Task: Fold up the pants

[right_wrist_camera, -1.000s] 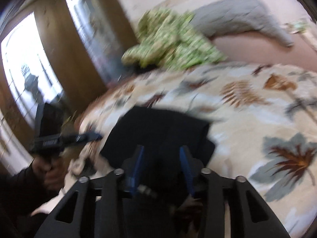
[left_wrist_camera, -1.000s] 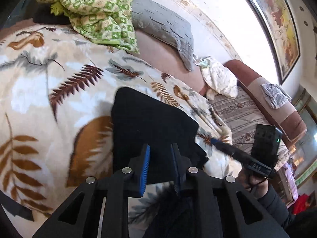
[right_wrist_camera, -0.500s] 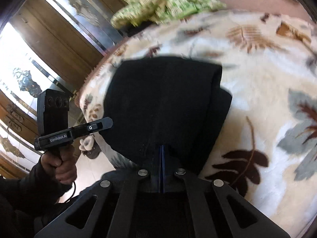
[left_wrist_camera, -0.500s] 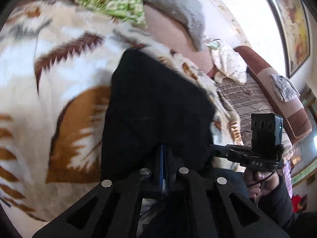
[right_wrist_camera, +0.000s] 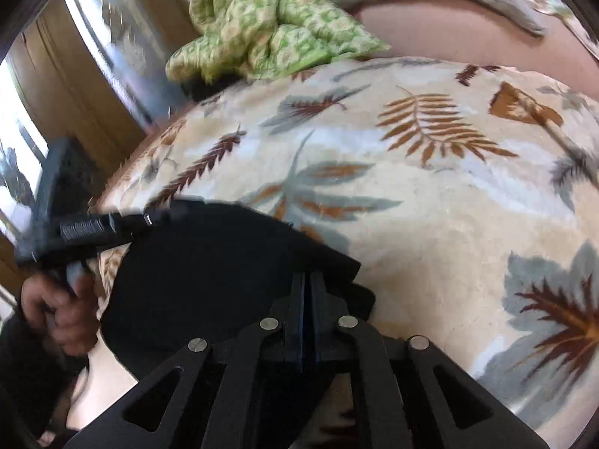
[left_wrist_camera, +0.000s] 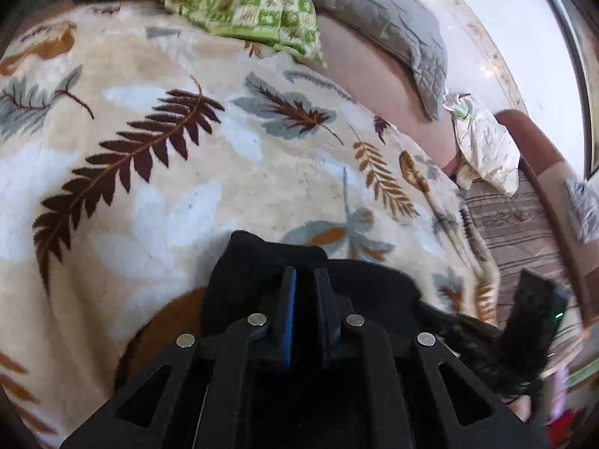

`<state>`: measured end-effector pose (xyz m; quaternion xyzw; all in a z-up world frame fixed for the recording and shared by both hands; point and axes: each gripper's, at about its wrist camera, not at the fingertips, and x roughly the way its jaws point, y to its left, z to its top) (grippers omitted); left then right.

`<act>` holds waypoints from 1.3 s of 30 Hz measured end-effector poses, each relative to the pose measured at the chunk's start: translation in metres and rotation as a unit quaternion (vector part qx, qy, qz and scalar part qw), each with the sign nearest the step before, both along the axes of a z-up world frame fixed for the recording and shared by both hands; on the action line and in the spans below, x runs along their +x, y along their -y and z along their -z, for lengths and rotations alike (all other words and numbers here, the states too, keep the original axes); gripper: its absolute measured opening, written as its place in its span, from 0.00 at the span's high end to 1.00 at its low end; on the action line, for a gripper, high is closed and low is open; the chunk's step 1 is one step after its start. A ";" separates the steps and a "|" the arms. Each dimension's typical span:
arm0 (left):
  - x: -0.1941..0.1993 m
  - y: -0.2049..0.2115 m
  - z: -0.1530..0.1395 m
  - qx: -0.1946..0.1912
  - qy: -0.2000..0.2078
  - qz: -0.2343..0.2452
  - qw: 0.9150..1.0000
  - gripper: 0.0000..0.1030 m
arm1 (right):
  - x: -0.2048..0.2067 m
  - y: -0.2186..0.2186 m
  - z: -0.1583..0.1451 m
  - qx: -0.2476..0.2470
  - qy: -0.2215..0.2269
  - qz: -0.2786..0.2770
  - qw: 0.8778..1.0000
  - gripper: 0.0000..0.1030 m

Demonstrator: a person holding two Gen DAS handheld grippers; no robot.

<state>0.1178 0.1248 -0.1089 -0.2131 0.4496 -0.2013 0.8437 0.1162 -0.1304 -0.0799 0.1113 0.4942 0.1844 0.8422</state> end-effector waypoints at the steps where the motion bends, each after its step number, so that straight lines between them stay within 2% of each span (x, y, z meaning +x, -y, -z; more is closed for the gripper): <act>1: 0.000 0.001 0.001 -0.004 0.001 -0.003 1.000 0.89 | -0.001 0.004 0.000 0.010 -0.002 0.005 1.000 1.00; 2: 0.003 0.003 0.000 -0.007 -0.002 -0.004 1.000 0.89 | -0.002 0.008 0.000 0.024 -0.004 0.011 1.000 1.00; 5: 0.006 0.002 -0.004 -0.020 -0.005 -0.005 1.000 0.90 | -0.005 0.009 -0.005 0.026 0.010 0.006 1.000 1.00; 6: 0.001 -0.004 -0.008 -0.035 0.001 -0.006 0.999 0.90 | -0.010 0.013 -0.012 0.042 0.018 0.012 0.999 0.92; 7: -0.007 -0.010 -0.017 -0.049 0.020 -0.006 0.999 0.90 | -0.015 0.020 -0.018 0.059 0.024 0.023 0.998 0.89; 8: -0.021 -0.026 -0.026 -0.053 0.036 -0.008 0.998 0.86 | -0.022 0.028 -0.022 0.077 0.027 0.040 0.996 0.80; 9: -0.032 -0.037 -0.032 -0.057 0.050 -0.011 0.997 0.83 | -0.026 0.034 -0.023 0.093 0.026 0.058 0.994 0.65; 10: -0.041 -0.045 -0.033 -0.060 0.059 -0.016 0.996 0.73 | -0.033 0.045 -0.021 0.117 0.018 0.083 0.989 0.62; 11: -0.047 -0.052 -0.030 -0.060 0.061 -0.025 0.996 0.69 | -0.034 0.049 -0.018 0.133 0.010 0.093 0.987 0.61; 12: -0.053 -0.057 -0.023 -0.059 0.054 -0.032 0.996 0.69 | -0.037 0.054 -0.012 0.154 -0.013 0.102 0.983 0.61; 15: -0.059 -0.066 0.000 -0.074 0.016 -0.033 0.997 0.69 | -0.033 0.051 0.002 0.174 -0.055 0.096 0.979 0.61; 17: -0.064 -0.069 0.011 -0.090 0.000 -0.033 0.995 0.69 | -0.030 0.050 0.018 0.203 -0.097 0.094 0.970 0.61; 21: -0.058 -0.076 0.033 -0.162 -0.034 -0.037 0.986 0.64 | -0.028 0.057 0.027 0.243 -0.111 0.104 0.958 0.61; 24: -0.050 -0.080 0.046 -0.187 -0.042 -0.046 0.980 0.63 | -0.028 0.053 0.026 0.247 -0.109 0.096 0.958 0.58; 26: -0.048 -0.078 0.048 -0.183 -0.039 -0.048 0.981 0.68 | -0.027 0.048 0.027 0.241 -0.108 0.087 0.961 0.61; 29: -0.044 -0.073 0.044 -0.163 -0.033 -0.047 0.985 0.75 | -0.024 0.051 0.025 0.235 -0.105 0.088 0.962 0.78; 30: -0.045 -0.071 0.038 -0.152 -0.027 -0.044 0.987 0.76 | -0.023 0.053 0.024 0.237 -0.105 0.090 0.962 0.80; 34: -0.030 -0.047 0.012 -0.137 -0.005 -0.021 0.990 0.78 | -0.021 0.066 0.010 0.218 -0.084 0.098 0.967 0.80; 39: 0.013 0.010 -0.002 -0.137 0.007 0.014 0.990 0.78 | 0.000 0.119 -0.011 0.201 -0.066 0.127 0.969 0.80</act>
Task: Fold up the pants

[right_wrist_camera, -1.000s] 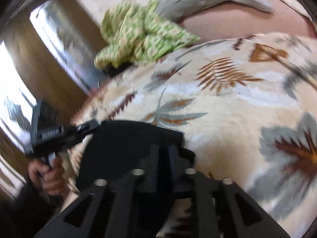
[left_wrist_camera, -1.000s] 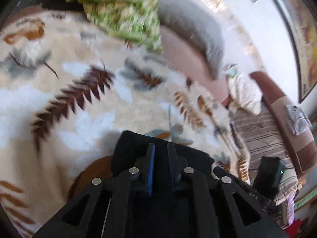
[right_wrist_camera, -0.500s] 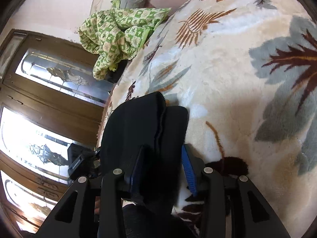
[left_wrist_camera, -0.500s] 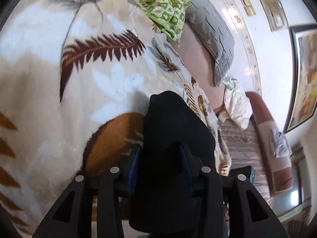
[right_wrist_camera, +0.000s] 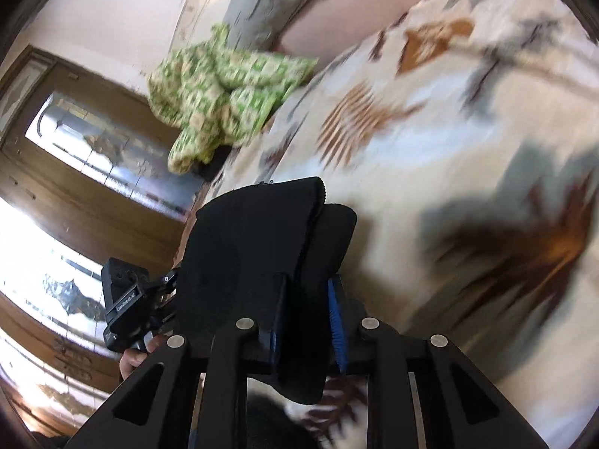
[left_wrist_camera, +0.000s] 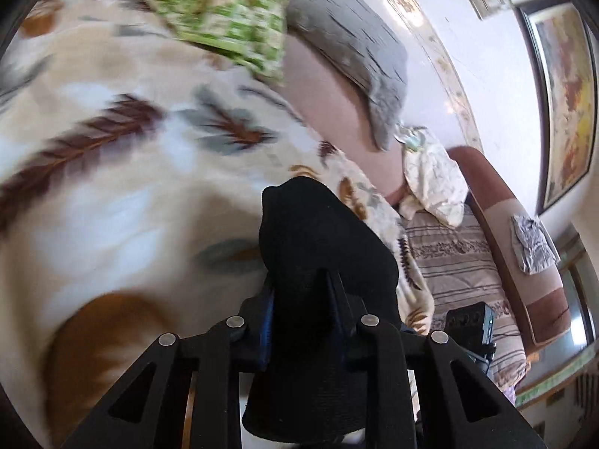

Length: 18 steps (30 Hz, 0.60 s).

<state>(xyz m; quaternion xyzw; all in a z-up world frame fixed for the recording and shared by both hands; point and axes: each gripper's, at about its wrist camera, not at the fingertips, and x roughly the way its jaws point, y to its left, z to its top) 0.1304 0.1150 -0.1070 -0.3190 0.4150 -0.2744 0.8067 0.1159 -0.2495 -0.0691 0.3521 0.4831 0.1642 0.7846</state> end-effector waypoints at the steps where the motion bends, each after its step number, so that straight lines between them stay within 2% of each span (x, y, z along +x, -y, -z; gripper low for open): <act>1: 0.011 0.014 0.002 -0.001 -0.003 0.006 1.000 0.78 | 0.004 0.015 -0.004 -0.005 0.000 0.005 1.000 0.80; 4: 0.041 0.048 0.027 0.014 -0.029 0.014 0.999 0.77 | 0.013 0.043 -0.003 -0.021 -0.012 0.010 1.000 0.79; 6: 0.056 0.065 0.047 0.032 -0.049 0.018 0.998 0.73 | 0.017 0.053 0.005 -0.062 -0.028 0.018 0.997 0.76; 7: 0.059 0.066 0.052 0.031 -0.044 0.014 0.998 0.69 | 0.017 0.056 0.008 -0.076 -0.037 0.025 0.996 0.76; 9: 0.060 0.062 0.047 0.024 -0.036 0.011 0.999 0.69 | 0.008 0.062 0.011 -0.088 -0.048 0.041 0.994 0.75; 12: 0.048 0.048 0.027 0.054 0.005 -0.012 0.998 0.70 | -0.017 0.064 -0.006 -0.097 0.000 0.073 0.993 0.73; 14: 0.031 0.041 0.014 0.035 0.033 -0.017 0.999 0.70 | -0.027 0.056 -0.019 -0.099 0.036 0.073 0.992 0.73; 16: 0.021 0.049 0.008 0.018 0.046 0.014 0.999 0.71 | -0.031 0.035 -0.031 -0.104 0.064 0.037 0.992 0.75; 17: 0.017 0.059 0.006 0.022 0.052 0.041 0.998 0.73 | -0.030 0.018 -0.037 -0.126 0.072 0.013 0.989 0.80; 18: 0.013 0.066 0.007 0.032 0.057 0.059 0.996 0.74 | -0.029 0.000 -0.044 -0.170 0.081 -0.010 0.982 0.83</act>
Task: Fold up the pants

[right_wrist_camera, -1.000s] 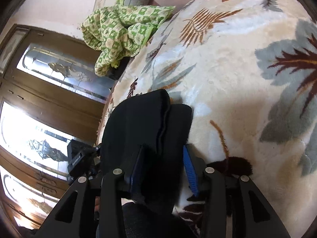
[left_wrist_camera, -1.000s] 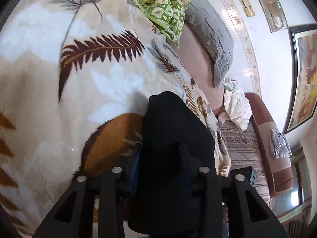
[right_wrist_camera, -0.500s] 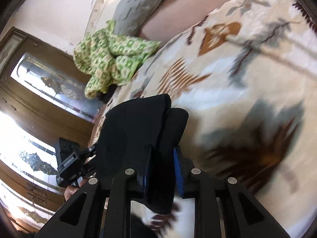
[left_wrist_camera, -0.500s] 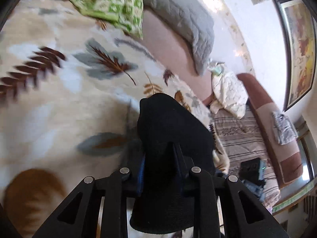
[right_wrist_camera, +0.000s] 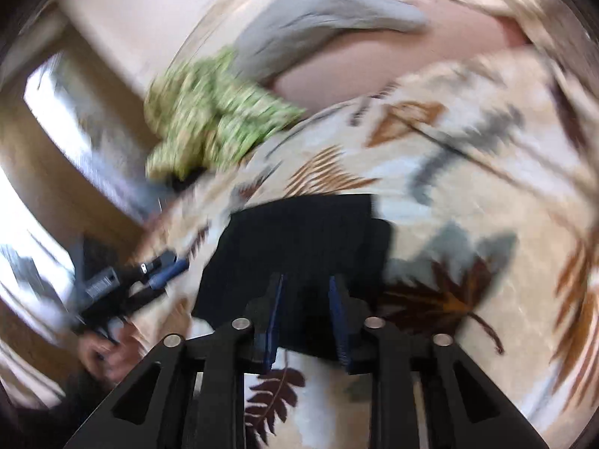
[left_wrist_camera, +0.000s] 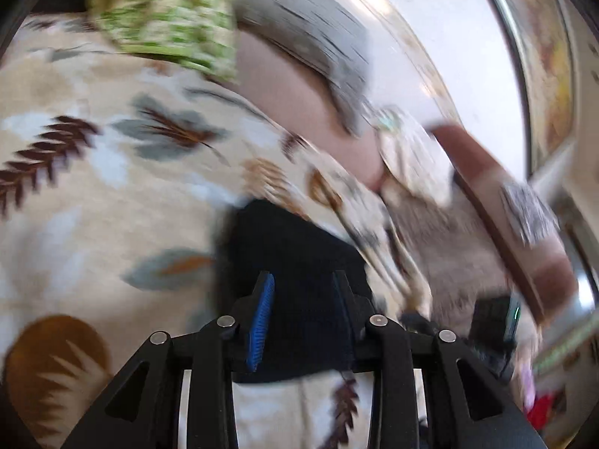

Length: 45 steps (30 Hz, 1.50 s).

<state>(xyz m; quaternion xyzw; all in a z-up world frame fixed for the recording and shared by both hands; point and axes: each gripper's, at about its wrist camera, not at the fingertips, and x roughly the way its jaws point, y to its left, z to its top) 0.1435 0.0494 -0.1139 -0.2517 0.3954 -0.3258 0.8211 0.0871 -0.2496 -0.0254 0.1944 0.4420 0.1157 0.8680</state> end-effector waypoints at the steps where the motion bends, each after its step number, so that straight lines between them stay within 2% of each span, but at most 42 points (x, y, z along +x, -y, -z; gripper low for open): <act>1: -0.003 0.016 0.002 0.027 0.006 0.023 0.999 0.75 | 0.000 -0.012 -0.003 -0.030 0.000 -0.013 0.999 0.84; 2: -0.003 0.024 0.005 0.048 0.007 0.037 0.998 0.75 | 0.005 -0.029 -0.003 -0.060 -0.010 -0.034 0.998 0.86; 5: 0.001 0.044 0.016 0.092 0.002 0.059 0.994 0.76 | 0.010 -0.058 0.007 -0.099 -0.037 -0.056 0.993 0.86; 7: 0.010 0.049 0.023 0.096 -0.010 0.063 0.993 0.78 | 0.008 -0.064 0.030 -0.132 -0.087 -0.044 0.986 0.86; 11: 0.024 0.055 0.027 0.100 -0.021 0.061 0.993 0.80 | 0.002 -0.059 0.037 -0.110 -0.087 -0.010 0.990 0.88; 17: 0.011 0.060 0.015 0.132 -0.013 0.055 0.990 0.80 | 0.001 -0.073 0.035 -0.153 -0.076 -0.012 0.985 0.86; 20: 0.001 0.065 0.007 0.156 -0.010 0.049 0.986 0.79 | 0.002 -0.070 0.034 -0.146 -0.075 -0.014 0.986 0.86; 22: -0.005 0.074 0.002 0.191 0.001 0.046 0.980 0.79 | 0.002 -0.068 0.035 -0.136 -0.077 -0.012 0.988 0.85; 24: -0.013 0.085 -0.005 0.233 0.014 0.044 0.971 0.79 | 0.002 -0.064 0.036 -0.124 -0.078 -0.010 0.989 0.85; 25: -0.017 0.094 -0.008 0.260 0.023 0.042 0.964 0.79 | 0.002 -0.063 0.036 -0.120 -0.079 -0.009 0.990 0.85; 29: -0.026 0.110 -0.014 0.306 0.034 0.034 0.951 0.79 | 0.002 -0.064 0.036 -0.124 -0.079 -0.010 0.989 0.85; 32: -0.031 0.115 -0.017 0.316 0.037 0.033 0.948 0.79 | 0.002 -0.063 0.036 -0.122 -0.080 -0.010 0.989 0.85; 45: -0.027 0.115 -0.016 0.318 0.032 0.033 0.947 0.79 | 0.002 -0.060 0.036 -0.104 -0.079 -0.006 0.991 0.85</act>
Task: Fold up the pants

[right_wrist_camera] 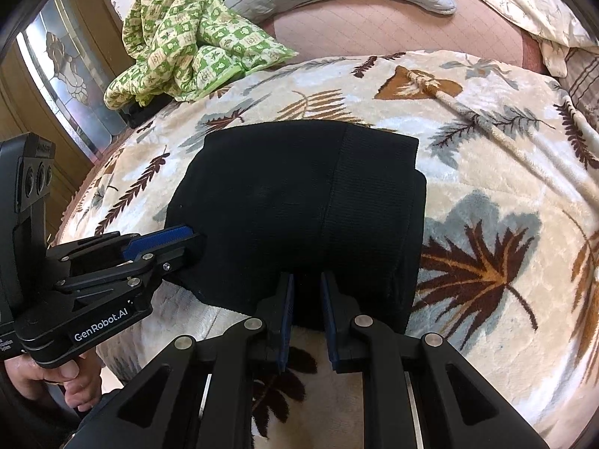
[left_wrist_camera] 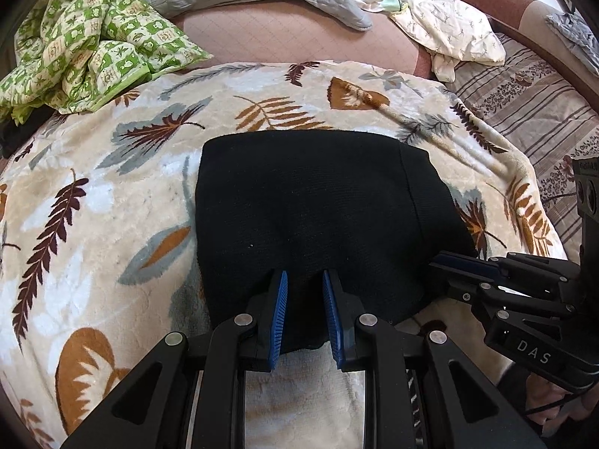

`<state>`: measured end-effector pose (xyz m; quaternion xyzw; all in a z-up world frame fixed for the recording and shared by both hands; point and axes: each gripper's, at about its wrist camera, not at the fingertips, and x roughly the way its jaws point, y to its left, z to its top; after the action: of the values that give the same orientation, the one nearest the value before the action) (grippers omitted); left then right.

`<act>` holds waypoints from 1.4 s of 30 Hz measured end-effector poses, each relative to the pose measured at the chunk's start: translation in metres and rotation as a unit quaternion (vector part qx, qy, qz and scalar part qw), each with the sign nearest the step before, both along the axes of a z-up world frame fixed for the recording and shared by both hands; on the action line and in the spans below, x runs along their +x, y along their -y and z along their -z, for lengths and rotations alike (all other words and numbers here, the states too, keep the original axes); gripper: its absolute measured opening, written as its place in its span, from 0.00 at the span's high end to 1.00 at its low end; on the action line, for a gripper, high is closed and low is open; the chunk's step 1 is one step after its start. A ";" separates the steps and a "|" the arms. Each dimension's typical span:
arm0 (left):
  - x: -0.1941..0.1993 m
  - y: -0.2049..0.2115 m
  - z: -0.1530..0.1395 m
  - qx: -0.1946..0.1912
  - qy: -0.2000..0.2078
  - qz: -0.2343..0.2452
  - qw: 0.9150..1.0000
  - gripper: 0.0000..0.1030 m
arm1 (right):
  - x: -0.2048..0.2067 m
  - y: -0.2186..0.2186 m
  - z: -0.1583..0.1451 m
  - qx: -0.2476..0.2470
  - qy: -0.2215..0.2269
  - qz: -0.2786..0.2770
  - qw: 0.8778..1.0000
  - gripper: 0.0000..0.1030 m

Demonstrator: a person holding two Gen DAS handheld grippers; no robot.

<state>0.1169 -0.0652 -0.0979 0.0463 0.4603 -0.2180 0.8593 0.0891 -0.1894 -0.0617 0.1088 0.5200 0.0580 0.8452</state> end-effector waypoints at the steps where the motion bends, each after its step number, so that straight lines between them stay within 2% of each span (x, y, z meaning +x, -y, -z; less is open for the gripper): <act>1: 0.000 0.000 0.000 0.001 0.000 0.000 1.000 0.79 | 0.000 0.001 0.000 0.001 0.001 0.001 1.000 0.85; 9: 0.004 -0.001 -0.004 -0.004 -0.011 0.003 1.000 0.80 | -0.003 0.006 -0.001 0.020 0.011 0.027 0.999 0.85; 13: 0.009 -0.013 -0.002 -0.049 -0.025 0.011 0.998 0.75 | 0.000 0.015 -0.004 0.054 -0.014 0.022 0.998 0.84; 15: 0.010 -0.017 -0.002 -0.067 -0.025 0.016 0.997 0.70 | -0.002 0.024 -0.010 0.079 0.003 0.028 0.996 0.83; 16: 0.010 -0.019 -0.001 -0.083 -0.027 0.028 0.996 0.56 | -0.004 0.032 -0.016 0.090 0.023 0.040 0.995 0.82; 17: 0.011 -0.021 0.001 -0.107 -0.032 0.045 0.993 0.33 | -0.006 0.044 -0.025 0.098 0.058 0.065 0.991 0.81; 18: 0.011 -0.022 0.001 -0.134 -0.036 0.066 0.988 0.22 | -0.006 0.052 -0.029 0.098 0.079 0.087 0.988 0.77; 19: 0.010 -0.022 0.000 -0.149 -0.033 0.079 0.985 0.18 | -0.006 0.061 -0.032 0.090 0.098 0.115 0.985 0.74; 20: 0.008 -0.022 -0.002 -0.134 -0.021 0.075 0.988 0.37 | -0.002 0.068 -0.033 0.074 0.109 0.141 0.981 0.73; 21: 0.007 -0.022 -0.007 -0.116 -0.007 0.073 0.991 0.48 | 0.002 0.072 -0.032 0.065 0.114 0.150 0.980 0.73; 22: 0.007 -0.024 -0.015 -0.119 0.007 0.085 0.989 0.61 | 0.009 0.073 -0.030 0.055 0.119 0.153 0.979 0.73; 24: 0.009 -0.036 -0.034 -0.142 0.052 0.089 0.984 0.56 | 0.024 0.069 -0.028 0.034 0.129 0.144 0.981 0.73; 25: 0.014 -0.044 -0.041 -0.145 0.078 0.073 0.984 0.45 | 0.031 0.065 -0.027 0.020 0.135 0.135 0.981 0.73; 26: 0.022 -0.051 -0.042 -0.151 0.084 0.061 0.983 0.40 | 0.040 0.057 -0.026 0.007 0.144 0.116 0.983 0.73; 29: 0.051 -0.057 -0.029 -0.159 0.057 0.046 0.985 0.42 | 0.057 0.042 -0.020 -0.005 0.147 0.074 0.986 0.75; 31: 0.066 -0.051 -0.012 -0.144 0.039 0.029 0.988 0.47 | 0.063 0.037 -0.009 -0.006 0.128 0.062 0.990 0.75; 33: 0.083 -0.043 0.009 -0.126 0.012 0.005 0.992 0.50 | 0.068 0.036 0.012 -0.018 0.084 0.054 0.995 0.75; 34: 0.090 -0.039 0.022 -0.120 -0.009 -0.003 0.993 0.50 | 0.068 0.038 0.017 -0.016 0.078 0.054 0.995 0.75; 35: 0.091 -0.034 0.029 -0.117 -0.010 -0.007 0.993 0.49 | 0.066 0.040 0.018 -0.010 0.082 0.055 0.995 0.75; 38: 0.090 -0.022 0.027 -0.090 0.013 -0.010 0.996 0.49 | 0.064 0.040 0.019 -0.001 0.083 0.055 0.995 0.72; 42: 0.091 -0.019 0.021 -0.089 -0.005 -0.019 0.996 0.48 | 0.056 0.039 0.011 -0.009 0.096 0.050 0.994 0.71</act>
<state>0.2081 -0.0465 -0.1187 -0.0407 0.4440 -0.2418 0.8619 0.1449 -0.2280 -0.0729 0.1213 0.4305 0.0214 0.8941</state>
